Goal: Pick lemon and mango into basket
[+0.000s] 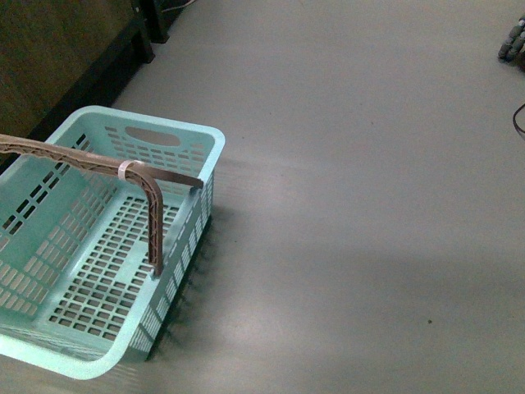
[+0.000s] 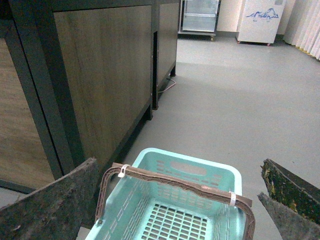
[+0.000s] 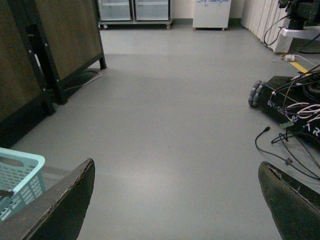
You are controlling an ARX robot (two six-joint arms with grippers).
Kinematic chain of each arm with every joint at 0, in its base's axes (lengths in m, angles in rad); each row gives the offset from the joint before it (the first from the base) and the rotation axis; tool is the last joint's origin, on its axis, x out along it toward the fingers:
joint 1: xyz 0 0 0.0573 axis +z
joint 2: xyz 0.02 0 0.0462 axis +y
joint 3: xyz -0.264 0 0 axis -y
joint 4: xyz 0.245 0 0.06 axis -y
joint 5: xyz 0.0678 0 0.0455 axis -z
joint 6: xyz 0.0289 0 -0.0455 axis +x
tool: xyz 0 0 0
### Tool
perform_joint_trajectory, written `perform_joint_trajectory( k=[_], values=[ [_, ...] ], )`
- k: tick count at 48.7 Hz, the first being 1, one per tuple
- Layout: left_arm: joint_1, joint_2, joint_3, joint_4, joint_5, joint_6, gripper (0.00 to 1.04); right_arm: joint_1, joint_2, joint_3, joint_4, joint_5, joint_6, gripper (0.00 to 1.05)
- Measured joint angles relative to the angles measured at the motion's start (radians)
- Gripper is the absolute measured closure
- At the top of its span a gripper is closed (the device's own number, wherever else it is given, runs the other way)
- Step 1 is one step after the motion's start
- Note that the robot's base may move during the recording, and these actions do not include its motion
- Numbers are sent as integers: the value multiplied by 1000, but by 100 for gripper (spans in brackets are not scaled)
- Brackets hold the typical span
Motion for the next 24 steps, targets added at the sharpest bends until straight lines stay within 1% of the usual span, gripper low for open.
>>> perform_joint_trajectory(
  k=[24],
  values=[
    [0, 0, 0, 0, 0, 0, 7, 0, 0, 0, 0, 0, 0, 9]
  ],
)
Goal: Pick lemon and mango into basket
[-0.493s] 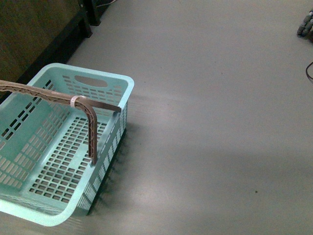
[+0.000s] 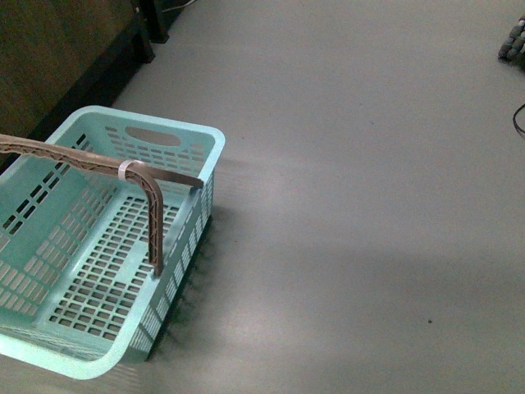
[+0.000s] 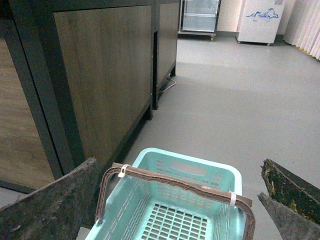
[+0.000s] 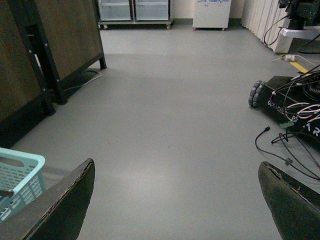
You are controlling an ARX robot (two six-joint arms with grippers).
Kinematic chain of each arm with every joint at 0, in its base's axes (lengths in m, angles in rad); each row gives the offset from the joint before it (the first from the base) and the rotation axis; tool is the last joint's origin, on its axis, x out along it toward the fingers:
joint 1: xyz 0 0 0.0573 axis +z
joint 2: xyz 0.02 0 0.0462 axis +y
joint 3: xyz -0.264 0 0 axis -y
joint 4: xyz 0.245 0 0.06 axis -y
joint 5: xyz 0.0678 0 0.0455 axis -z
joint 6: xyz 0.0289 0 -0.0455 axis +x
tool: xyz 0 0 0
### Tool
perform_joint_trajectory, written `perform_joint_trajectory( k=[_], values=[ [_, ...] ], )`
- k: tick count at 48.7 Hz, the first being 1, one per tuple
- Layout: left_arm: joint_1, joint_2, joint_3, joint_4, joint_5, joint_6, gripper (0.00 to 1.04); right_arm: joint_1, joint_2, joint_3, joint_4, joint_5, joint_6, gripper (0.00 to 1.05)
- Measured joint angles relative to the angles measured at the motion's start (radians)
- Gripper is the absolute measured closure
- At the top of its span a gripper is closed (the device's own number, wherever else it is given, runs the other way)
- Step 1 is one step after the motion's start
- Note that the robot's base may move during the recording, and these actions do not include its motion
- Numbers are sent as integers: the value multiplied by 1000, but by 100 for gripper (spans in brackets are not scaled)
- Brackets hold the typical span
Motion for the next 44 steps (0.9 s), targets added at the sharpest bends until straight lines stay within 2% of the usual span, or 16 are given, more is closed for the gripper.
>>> perform_joint_trajectory(
  k=[14, 20, 23, 25, 32, 37, 41, 44],
  values=[
    [0, 3, 2, -6, 1, -6, 7, 0, 0, 0, 0, 0, 0, 9],
    [20, 161, 79, -230, 40, -299, 7, 0, 0, 0, 0, 0, 0, 9],
    [62, 250, 79, -224, 80, -469, 7, 0, 0, 0, 0, 0, 0, 9],
    [111, 335, 79, -160, 114, -596, 7, 0, 0, 0, 0, 0, 0, 9],
    [171, 539, 79, 50, 138, -762, 7, 0, 0, 0, 0, 0, 0, 9],
    [174, 818, 90, 309, 130, -856, 7, 0, 0, 0, 0, 0, 0, 9],
    [147, 1138, 148, 571, 90, -916, 7, 0, 0, 0, 0, 0, 0, 9],
    [126, 1331, 204, 703, 72, -950, 7, 0, 0, 0, 0, 0, 0, 9]
  ],
)
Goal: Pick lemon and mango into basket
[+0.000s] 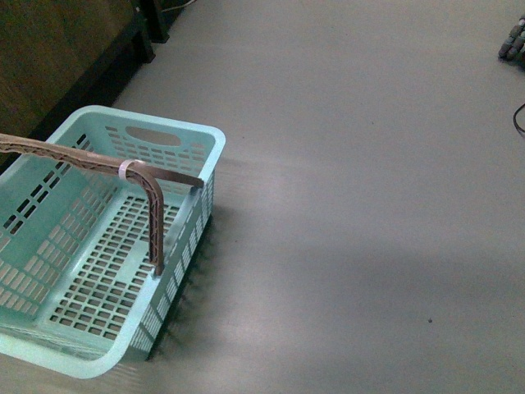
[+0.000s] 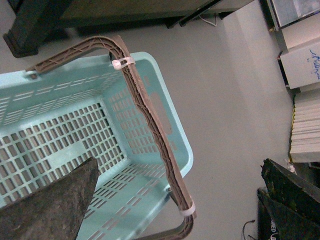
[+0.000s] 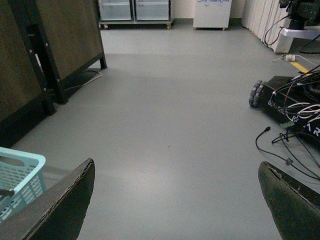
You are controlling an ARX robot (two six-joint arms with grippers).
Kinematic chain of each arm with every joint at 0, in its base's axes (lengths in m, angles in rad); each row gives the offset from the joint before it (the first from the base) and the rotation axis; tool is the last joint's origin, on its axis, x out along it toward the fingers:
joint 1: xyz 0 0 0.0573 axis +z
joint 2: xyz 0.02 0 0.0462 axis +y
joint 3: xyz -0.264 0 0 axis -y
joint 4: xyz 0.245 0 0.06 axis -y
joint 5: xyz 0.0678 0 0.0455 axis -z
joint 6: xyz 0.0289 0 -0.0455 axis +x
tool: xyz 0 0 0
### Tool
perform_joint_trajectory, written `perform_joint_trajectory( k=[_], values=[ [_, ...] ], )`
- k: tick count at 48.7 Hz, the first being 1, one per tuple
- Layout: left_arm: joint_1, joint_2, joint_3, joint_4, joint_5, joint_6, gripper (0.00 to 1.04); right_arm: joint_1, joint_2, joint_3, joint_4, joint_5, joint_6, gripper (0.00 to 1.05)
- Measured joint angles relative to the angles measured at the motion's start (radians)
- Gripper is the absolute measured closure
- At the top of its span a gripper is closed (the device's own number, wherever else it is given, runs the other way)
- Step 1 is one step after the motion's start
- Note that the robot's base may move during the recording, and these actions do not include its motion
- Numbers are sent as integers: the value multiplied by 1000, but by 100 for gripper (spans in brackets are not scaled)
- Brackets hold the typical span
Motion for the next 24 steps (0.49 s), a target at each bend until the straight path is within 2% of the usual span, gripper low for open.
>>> perform_joint_trajectory(
  k=[6, 11, 24],
  values=[
    [-34, 257, 107, 103, -10, -56, 7, 0, 0, 0, 0, 0, 0, 9],
    [-80, 478, 227, 126, -27, -101, 7, 0, 0, 0, 0, 0, 0, 9],
    [-152, 724, 442, 130, -66, -161, 7, 0, 0, 0, 0, 0, 0, 9]
  ],
)
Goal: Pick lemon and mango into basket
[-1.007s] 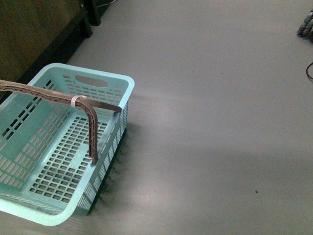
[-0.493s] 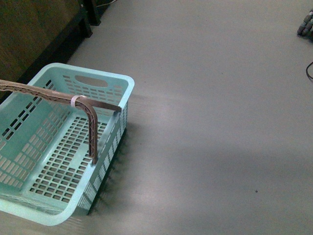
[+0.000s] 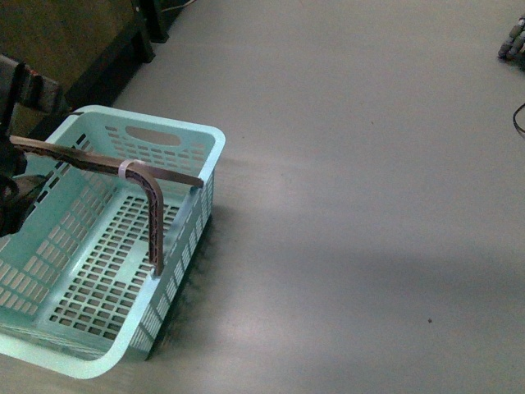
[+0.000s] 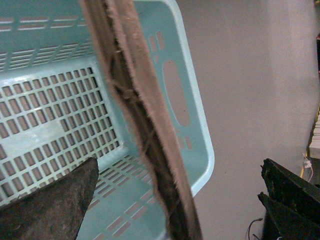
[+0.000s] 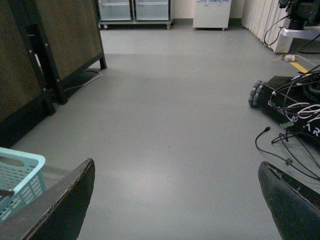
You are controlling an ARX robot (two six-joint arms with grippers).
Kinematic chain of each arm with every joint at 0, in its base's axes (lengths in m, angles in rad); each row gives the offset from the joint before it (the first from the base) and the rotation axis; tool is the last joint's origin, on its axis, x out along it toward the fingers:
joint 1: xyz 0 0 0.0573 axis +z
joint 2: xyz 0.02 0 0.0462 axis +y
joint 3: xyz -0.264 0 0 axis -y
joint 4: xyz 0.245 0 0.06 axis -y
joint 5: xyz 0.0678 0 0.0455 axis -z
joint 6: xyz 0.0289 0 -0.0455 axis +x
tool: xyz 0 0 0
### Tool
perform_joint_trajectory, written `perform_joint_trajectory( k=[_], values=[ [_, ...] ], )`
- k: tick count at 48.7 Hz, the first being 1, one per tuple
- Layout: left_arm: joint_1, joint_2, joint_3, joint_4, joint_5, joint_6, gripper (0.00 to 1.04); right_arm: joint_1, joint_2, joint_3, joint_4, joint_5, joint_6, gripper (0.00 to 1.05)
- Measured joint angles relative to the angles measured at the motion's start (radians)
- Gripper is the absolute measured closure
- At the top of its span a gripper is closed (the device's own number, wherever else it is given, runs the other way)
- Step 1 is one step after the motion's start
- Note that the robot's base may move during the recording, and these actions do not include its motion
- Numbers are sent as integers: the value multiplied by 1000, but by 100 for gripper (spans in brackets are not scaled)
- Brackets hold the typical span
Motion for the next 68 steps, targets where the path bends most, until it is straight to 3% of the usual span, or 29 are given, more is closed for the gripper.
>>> perform_joint_trajectory(
  k=[12, 27, 39, 48, 55, 68],
  values=[
    [-18, 135, 160, -34, -9, -36, 8, 0, 0, 0, 0, 0, 0, 9],
    [-14, 187, 196, -69, 6, -102, 68, 0, 0, 0, 0, 0, 0, 9],
    [-5, 157, 141, -13, 30, -175, 99, 0, 0, 0, 0, 0, 0, 9],
    [-2, 75, 45, 8, 39, -178, 100, 0, 0, 0, 0, 0, 0, 9],
    [-14, -156, -85, -25, 24, -194, 100, 0, 0, 0, 0, 0, 0, 9],
    [-140, -766, -188, -300, -67, -327, 100, 0, 0, 0, 0, 0, 0, 9]
  ],
)
